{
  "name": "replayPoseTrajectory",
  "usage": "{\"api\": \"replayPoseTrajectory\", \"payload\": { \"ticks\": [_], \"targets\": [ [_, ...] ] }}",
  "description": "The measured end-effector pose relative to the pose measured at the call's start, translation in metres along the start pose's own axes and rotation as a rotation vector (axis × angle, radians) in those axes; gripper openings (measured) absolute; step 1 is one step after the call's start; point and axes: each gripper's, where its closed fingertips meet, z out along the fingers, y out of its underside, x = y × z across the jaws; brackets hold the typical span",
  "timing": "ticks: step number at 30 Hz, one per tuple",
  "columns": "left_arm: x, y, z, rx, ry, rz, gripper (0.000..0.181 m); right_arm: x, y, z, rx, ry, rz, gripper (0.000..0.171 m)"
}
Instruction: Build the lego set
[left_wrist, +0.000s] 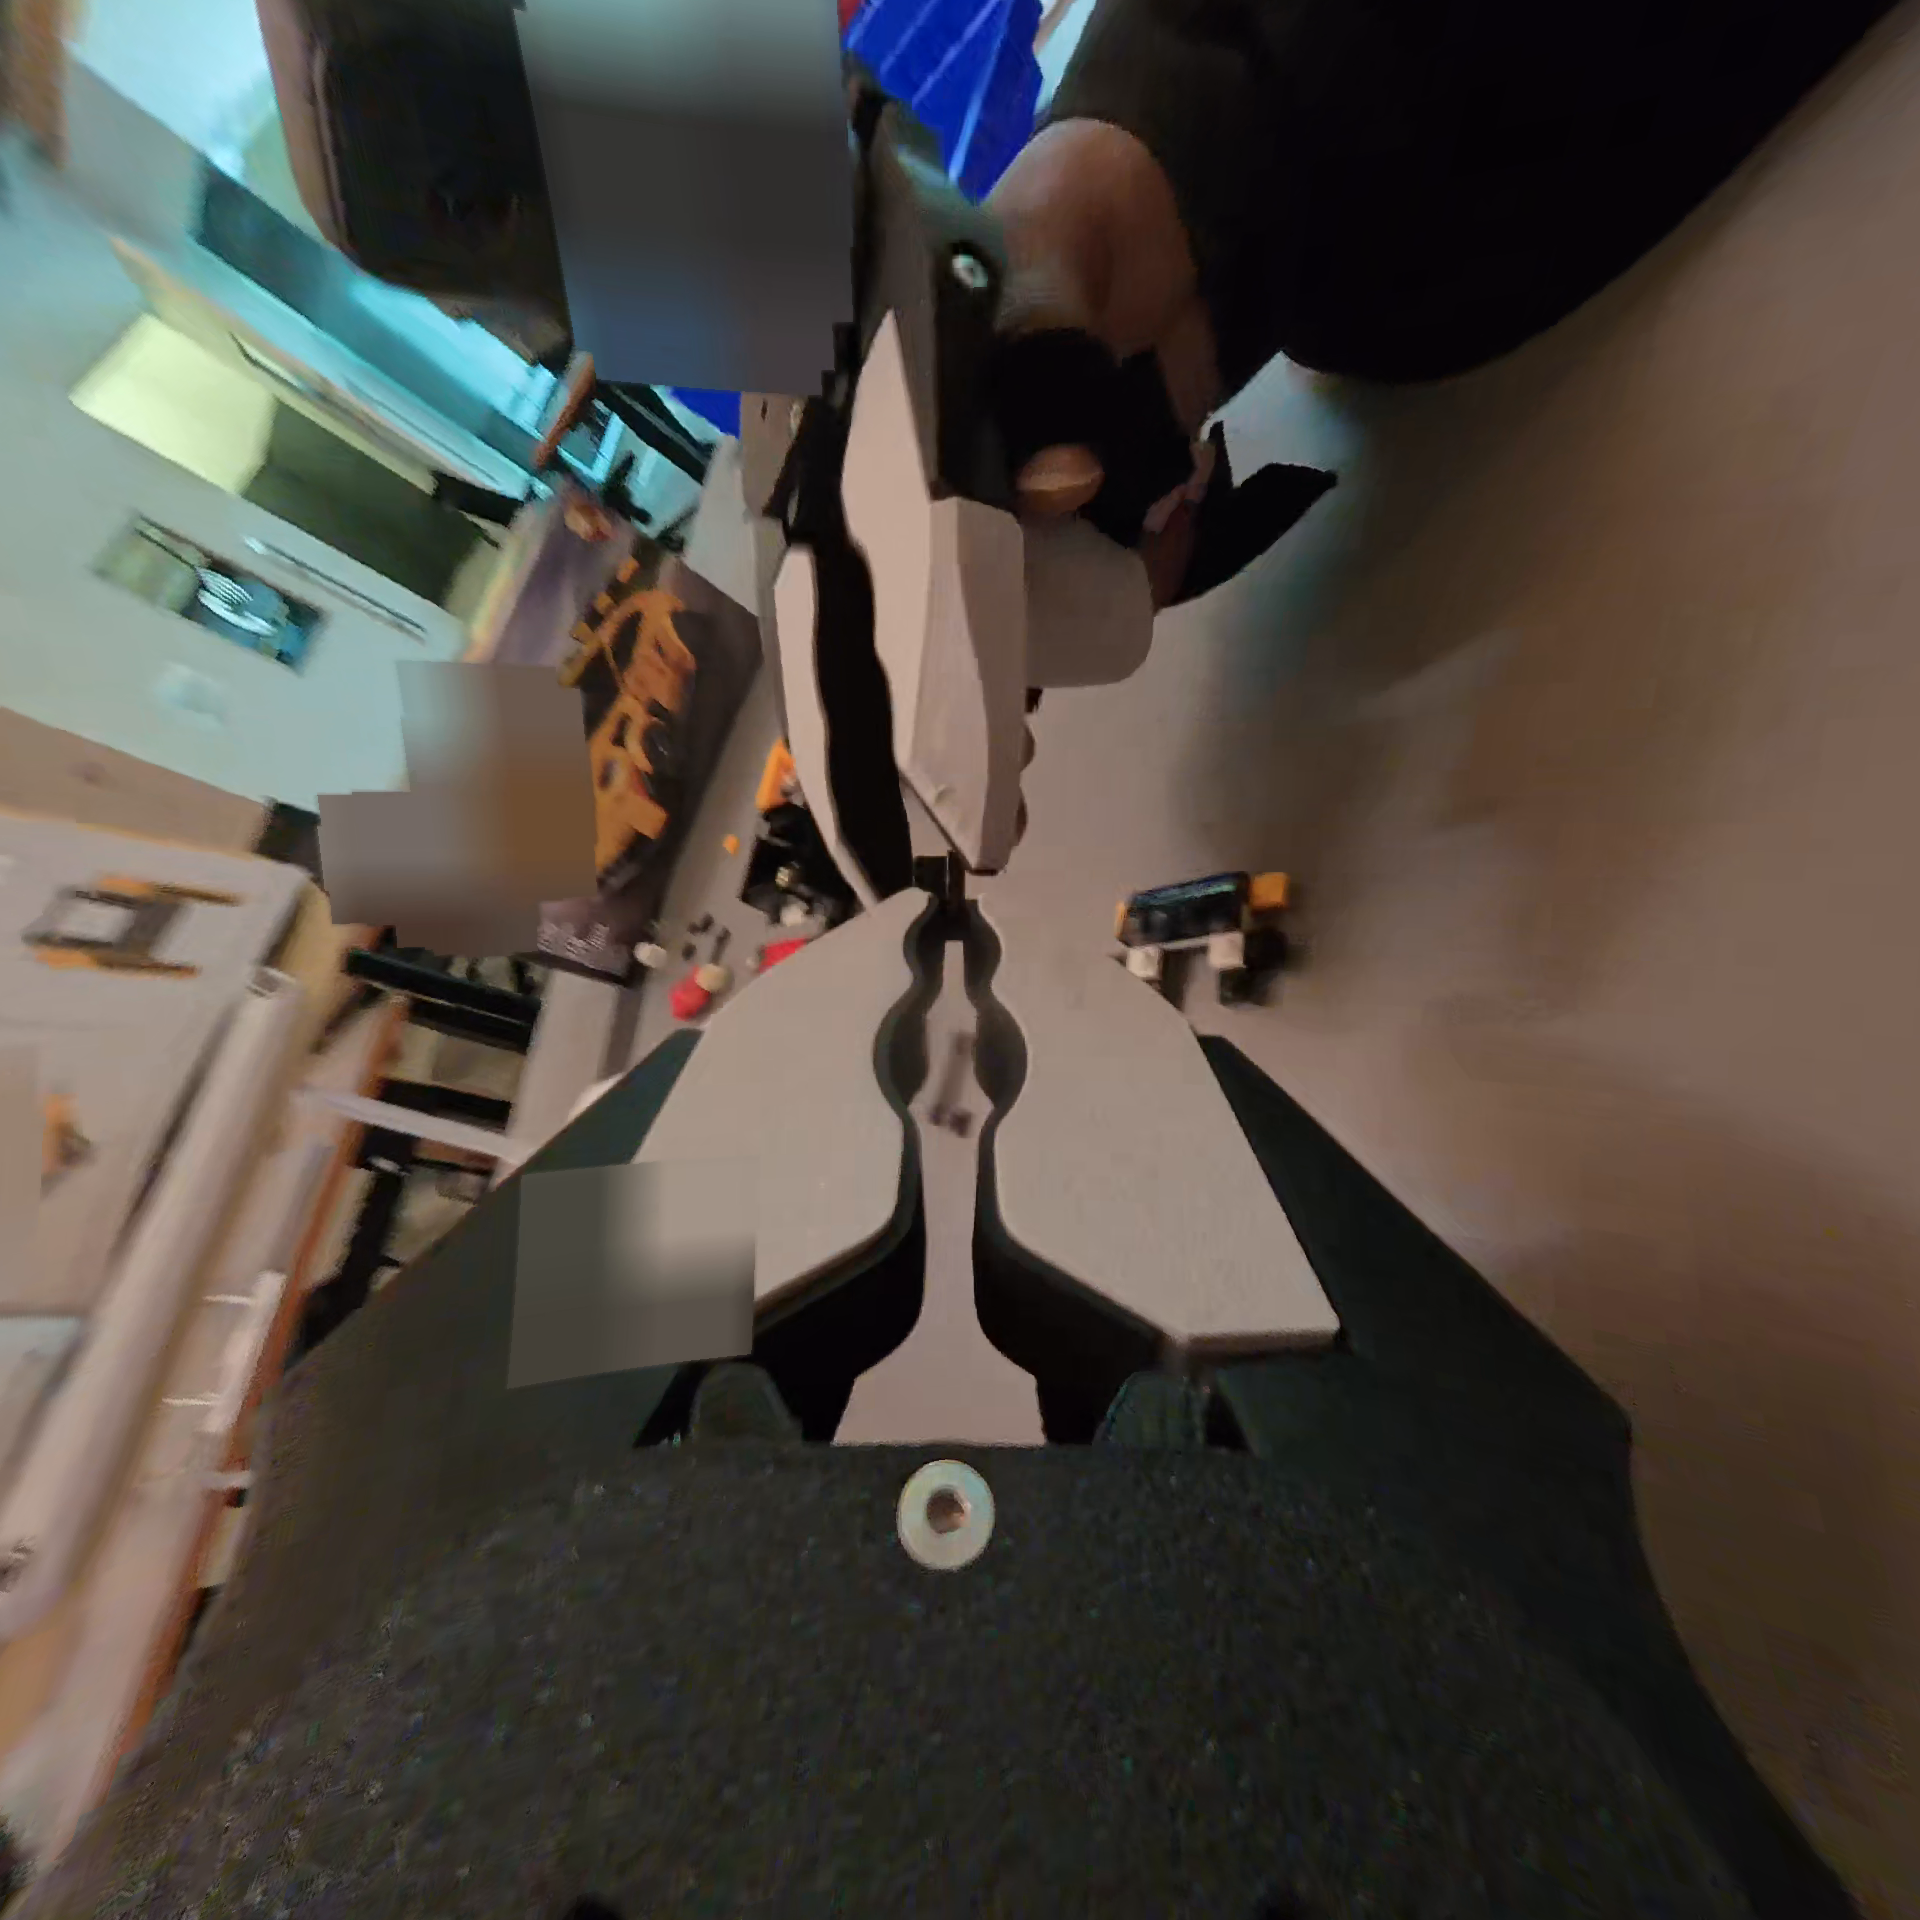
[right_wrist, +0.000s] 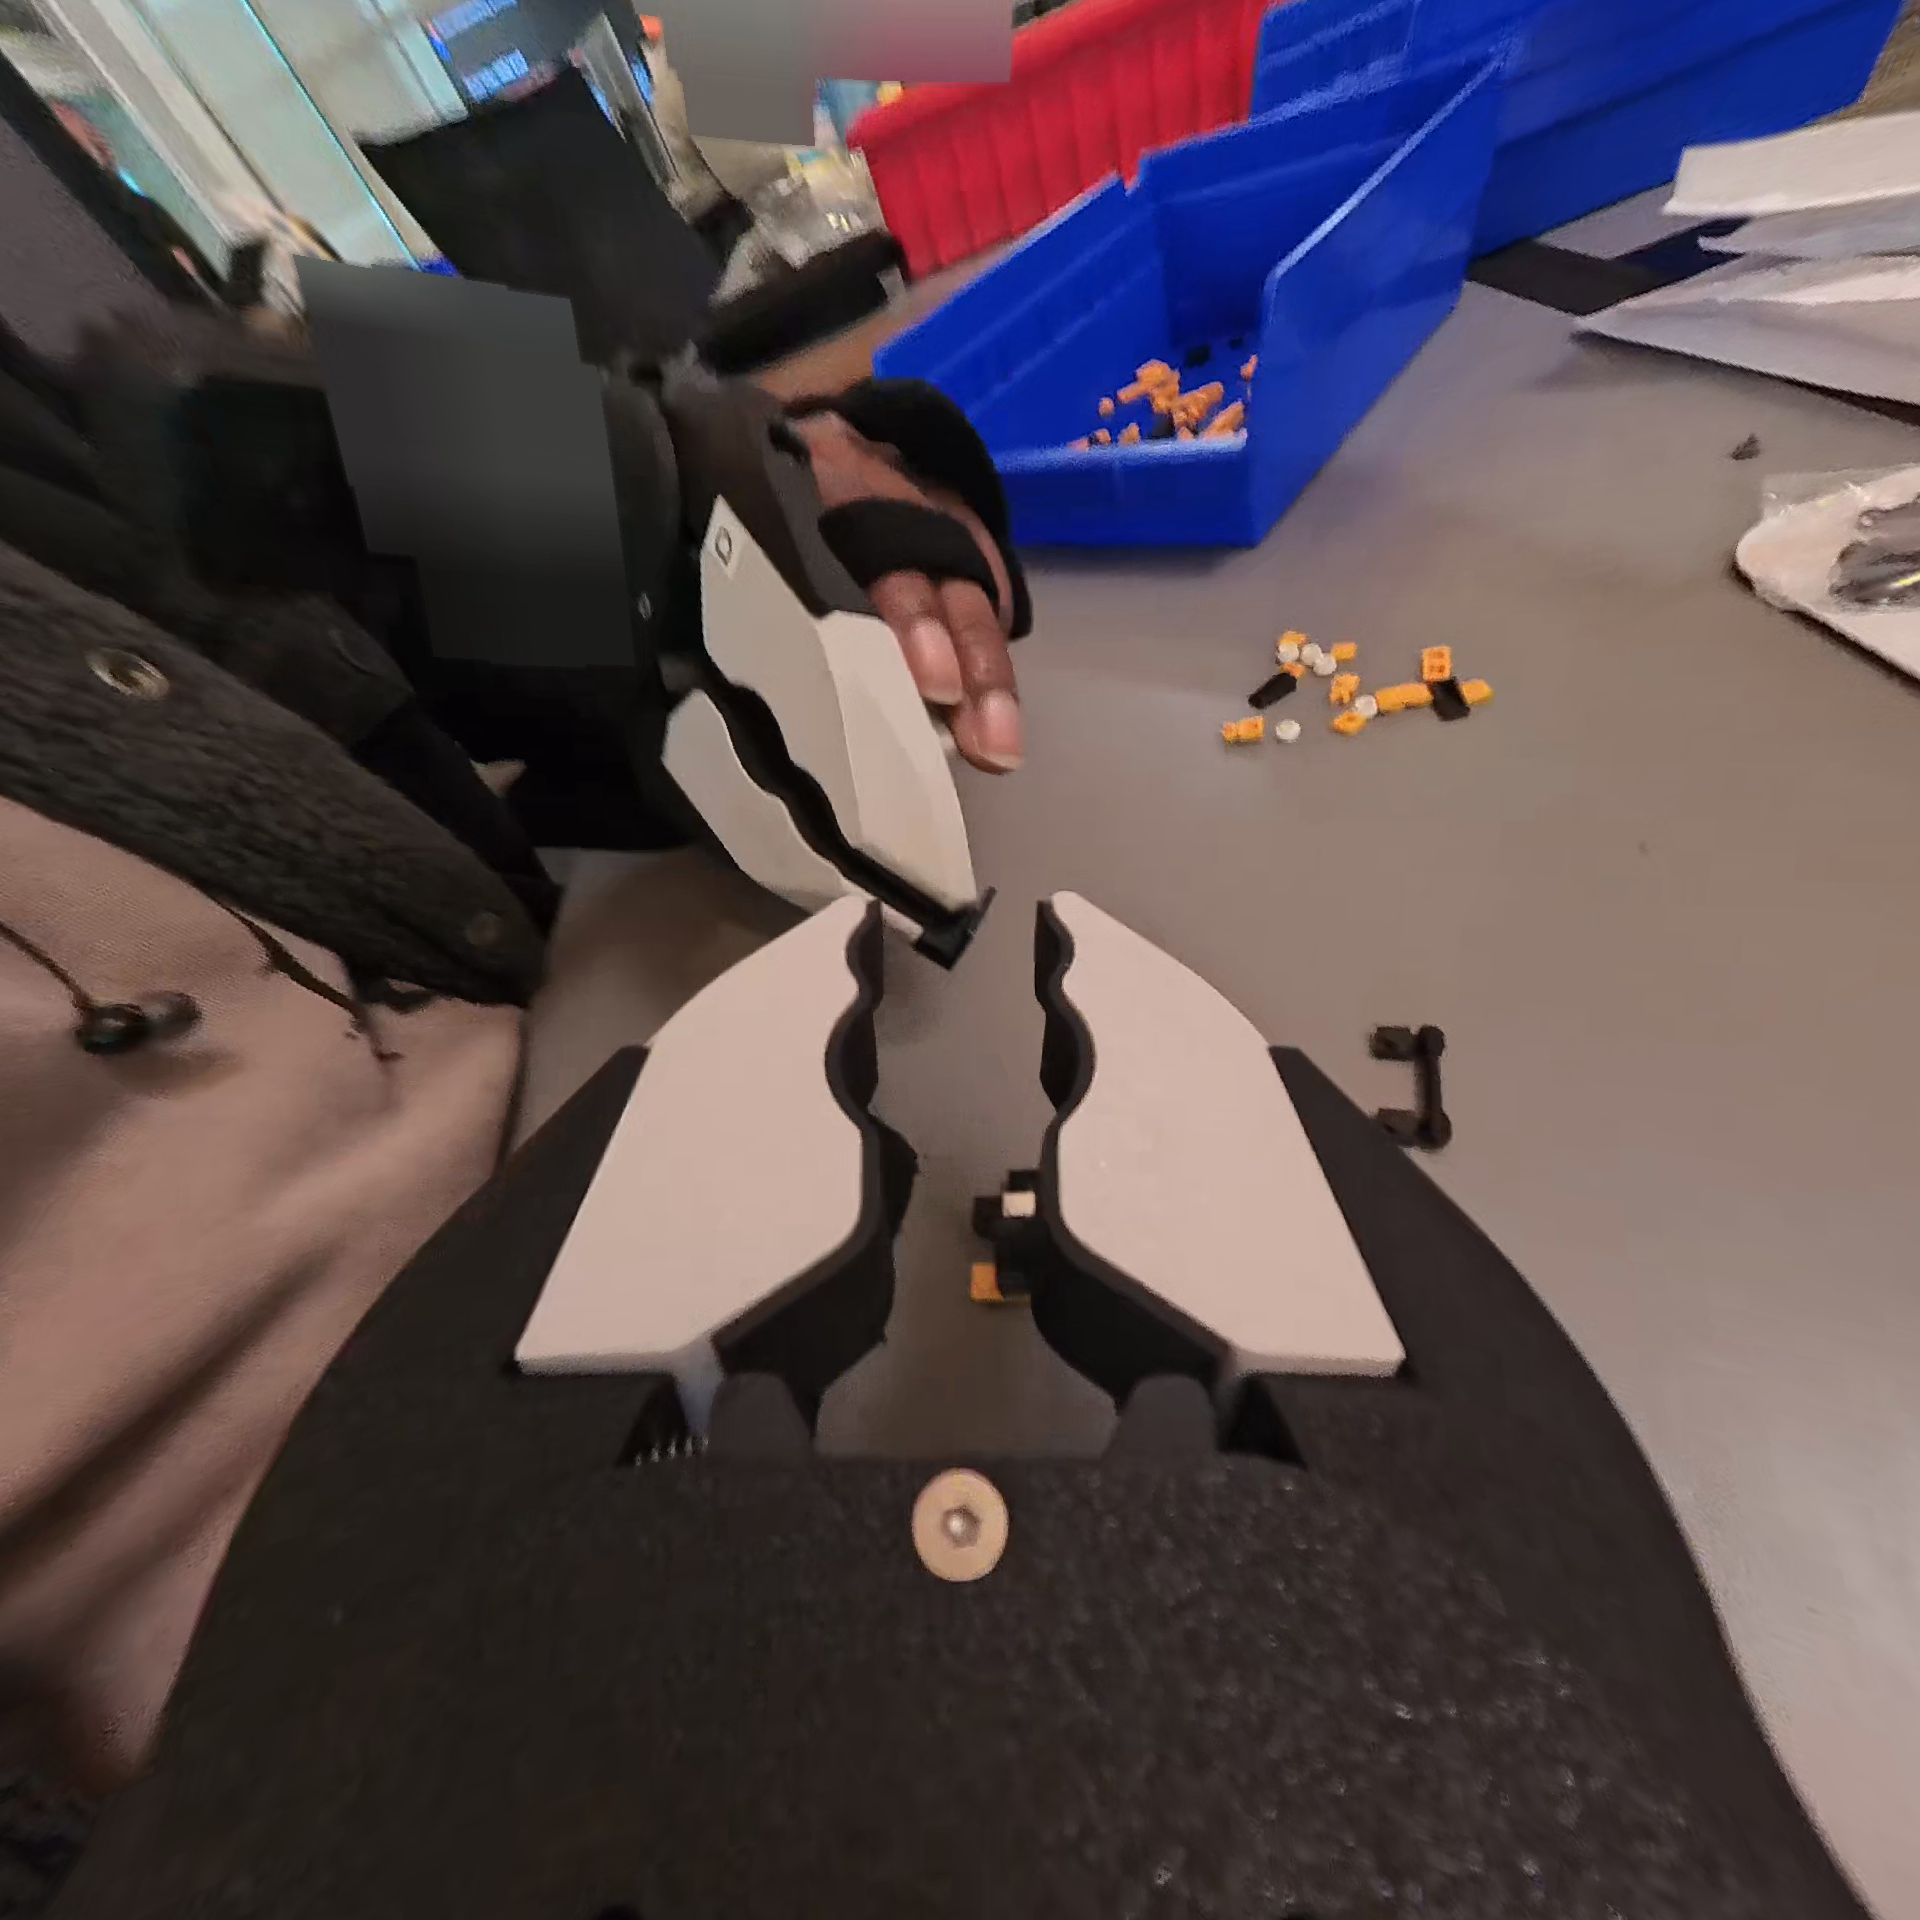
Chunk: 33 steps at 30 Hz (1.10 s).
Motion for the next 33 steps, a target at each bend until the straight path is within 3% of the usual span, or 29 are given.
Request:
{"api": "replayPoseTrajectory", "payload": {
  "ticks": [8,24,27,29,33],
  "targets": [
    [-0.013,-0.006,0.008,0.012,-0.141,0.192,0.002,0.009,-0.013,-0.021,0.065,0.01,0.076,0.016],
    [0.004,0.005,0.015,-0.05,-0.125,0.346,0.003,0.015,0.012,-0.008,-0.032,-0.001,0.153,0.001],
    [0.006,0.012,0.018,-0.047,-0.049,0.184,0.02,0.023,0.016,-0.012,-0.05,0.041,0.087,0.001],
    [0.013,0.022,0.02,-0.064,0.078,-0.078,0.034,0.031,0.024,-0.016,-0.092,0.087,0.014,0.001],
    [0.045,0.042,0.022,-0.129,0.423,-0.599,0.036,0.037,0.035,-0.014,-0.153,0.132,-0.071,0.001]
  ]
}}
